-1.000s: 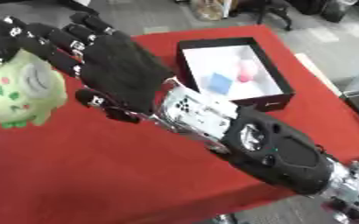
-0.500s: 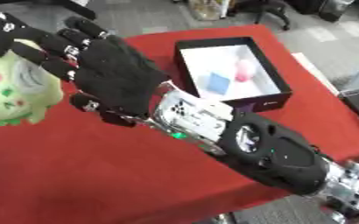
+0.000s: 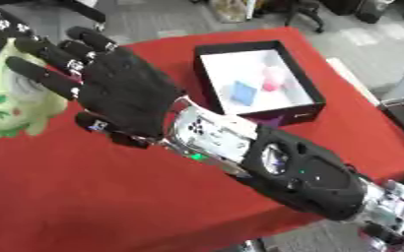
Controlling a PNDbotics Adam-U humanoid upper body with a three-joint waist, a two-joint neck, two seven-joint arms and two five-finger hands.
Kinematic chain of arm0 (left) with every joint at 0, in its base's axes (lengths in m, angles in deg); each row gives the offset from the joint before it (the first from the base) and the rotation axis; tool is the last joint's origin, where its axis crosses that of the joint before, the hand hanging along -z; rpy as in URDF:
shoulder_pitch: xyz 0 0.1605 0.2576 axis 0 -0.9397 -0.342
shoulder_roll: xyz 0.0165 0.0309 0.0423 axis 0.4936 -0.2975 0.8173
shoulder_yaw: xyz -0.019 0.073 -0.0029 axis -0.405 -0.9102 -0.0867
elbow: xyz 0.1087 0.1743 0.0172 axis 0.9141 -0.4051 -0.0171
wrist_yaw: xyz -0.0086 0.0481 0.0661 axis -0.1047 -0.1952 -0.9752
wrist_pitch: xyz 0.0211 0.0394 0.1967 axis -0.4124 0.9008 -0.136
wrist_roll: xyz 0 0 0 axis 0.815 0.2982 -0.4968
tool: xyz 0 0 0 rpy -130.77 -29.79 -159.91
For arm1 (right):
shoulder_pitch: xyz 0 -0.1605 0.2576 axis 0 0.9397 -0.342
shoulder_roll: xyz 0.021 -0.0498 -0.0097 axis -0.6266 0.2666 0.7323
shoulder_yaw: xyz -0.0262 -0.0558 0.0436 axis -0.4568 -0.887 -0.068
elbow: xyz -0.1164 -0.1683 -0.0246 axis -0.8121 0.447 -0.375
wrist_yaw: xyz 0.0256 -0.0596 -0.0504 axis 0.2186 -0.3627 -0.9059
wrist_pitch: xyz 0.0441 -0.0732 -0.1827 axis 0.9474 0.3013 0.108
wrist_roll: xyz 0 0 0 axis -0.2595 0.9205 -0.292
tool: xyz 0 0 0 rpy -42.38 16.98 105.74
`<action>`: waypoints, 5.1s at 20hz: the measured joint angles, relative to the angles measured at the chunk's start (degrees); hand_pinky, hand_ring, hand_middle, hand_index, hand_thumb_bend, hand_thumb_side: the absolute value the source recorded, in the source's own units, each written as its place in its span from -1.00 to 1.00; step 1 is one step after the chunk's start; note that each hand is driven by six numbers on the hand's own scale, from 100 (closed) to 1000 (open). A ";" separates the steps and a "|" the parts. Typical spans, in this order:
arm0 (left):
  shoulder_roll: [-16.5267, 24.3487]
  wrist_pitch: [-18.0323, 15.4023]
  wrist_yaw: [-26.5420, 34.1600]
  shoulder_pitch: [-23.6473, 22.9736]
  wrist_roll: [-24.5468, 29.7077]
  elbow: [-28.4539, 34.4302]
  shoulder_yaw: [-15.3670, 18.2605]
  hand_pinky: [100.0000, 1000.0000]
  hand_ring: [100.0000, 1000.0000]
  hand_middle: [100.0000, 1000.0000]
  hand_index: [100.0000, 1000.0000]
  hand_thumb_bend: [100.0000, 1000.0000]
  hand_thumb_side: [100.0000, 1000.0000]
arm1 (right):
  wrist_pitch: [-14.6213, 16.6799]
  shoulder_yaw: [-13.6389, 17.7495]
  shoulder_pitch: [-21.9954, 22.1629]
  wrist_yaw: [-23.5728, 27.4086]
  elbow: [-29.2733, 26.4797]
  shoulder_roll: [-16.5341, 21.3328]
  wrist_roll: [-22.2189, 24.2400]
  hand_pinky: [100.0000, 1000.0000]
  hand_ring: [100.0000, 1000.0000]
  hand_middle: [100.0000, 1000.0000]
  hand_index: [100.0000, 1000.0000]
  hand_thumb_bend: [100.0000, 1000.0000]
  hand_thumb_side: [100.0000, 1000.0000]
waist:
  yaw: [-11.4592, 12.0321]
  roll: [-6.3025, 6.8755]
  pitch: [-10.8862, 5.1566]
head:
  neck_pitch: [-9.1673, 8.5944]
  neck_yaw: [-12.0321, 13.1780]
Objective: Pick up the objects with one hand, pass them to the other hand, and then place them into the box on the other side of the table.
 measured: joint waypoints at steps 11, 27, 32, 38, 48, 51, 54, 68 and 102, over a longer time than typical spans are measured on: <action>-0.93 0.03 -0.74 0.08 0.03 -0.16 0.21 0.12 -0.54 -0.74 -0.38 -1.00 -0.02 | -0.08 0.37 -0.73 -0.95 0.00 -0.60 -0.83 0.69 0.45 0.83 0.98 -0.31 -1.00 | -0.11 0.10 0.00 | 0.00 -0.15; -2.24 -0.22 -1.86 0.01 -0.22 -1.43 -0.69 0.13 -0.54 -0.73 -0.38 -1.00 0.00 | -2.30 -0.32 0.26 -1.47 -0.03 -0.96 -3.31 0.62 0.42 0.75 0.91 -0.43 -1.00 | -0.04 -0.07 0.00 | 0.00 0.20; -2.52 0.07 -1.64 0.01 0.07 -1.40 -0.58 0.13 -0.54 -0.73 -0.38 -1.00 0.00 | -2.66 -0.57 0.38 -1.88 -0.11 -0.94 -3.63 0.58 0.38 0.70 0.83 -0.51 -1.00 | 0.00 -0.04 0.00 | 0.00 0.74; -3.36 0.34 -1.57 0.02 0.34 -1.40 -0.45 0.13 -0.53 -0.73 -0.37 -1.00 0.01 | -3.25 -0.68 0.56 -1.50 -0.11 -0.83 -6.37 0.47 0.29 0.51 0.29 -1.00 -1.00 | -0.01 -0.06 0.00 | 0.00 0.81; -4.29 0.39 -1.95 0.51 0.39 -1.42 -0.75 0.13 -0.52 -0.72 -0.36 -1.00 -0.06 | -4.44 -0.87 0.64 1.86 0.03 -0.71 -14.70 0.40 0.27 0.39 -0.41 -1.00 -1.00 | -0.05 -0.01 0.00 | 0.00 0.09; -4.29 0.29 -2.64 0.56 0.29 -1.85 -1.09 0.17 -0.40 -0.58 -0.23 -1.00 -0.20 | -4.75 -1.07 0.81 2.69 0.06 -0.44 -16.28 0.40 0.28 0.30 -0.52 -1.00 -1.00 | -0.09 0.01 0.00 | 0.00 -0.21; -4.21 -0.19 -4.21 0.68 -0.19 -2.87 -1.18 0.21 -0.29 -0.43 -0.08 -1.00 -0.35 | -4.82 -1.07 0.83 3.22 0.06 -0.37 -16.91 0.40 0.28 0.28 -0.54 -1.00 -1.00 | -0.15 0.09 0.00 | 0.00 -0.47; -2.19 -2.89 -15.49 1.60 -2.89 -7.82 4.16 0.35 0.10 0.10 0.34 -1.00 0.20 | -5.63 0.82 1.39 3.72 -0.02 0.28 -18.11 0.38 0.28 0.26 -0.56 -1.00 -1.00 | -0.30 0.09 -0.01 | 0.00 -2.74; 8.38 -5.09 -4.61 -11.20 -6.82 13.47 18.76 0.33 0.03 0.02 0.28 -1.00 -0.14 | -27.47 29.19 19.69 26.64 13.61 12.36 -28.66 -0.11 0.88 0.03 -0.21 -1.00 -0.72 | 3.50 3.49 0.18 | 0.00 -13.44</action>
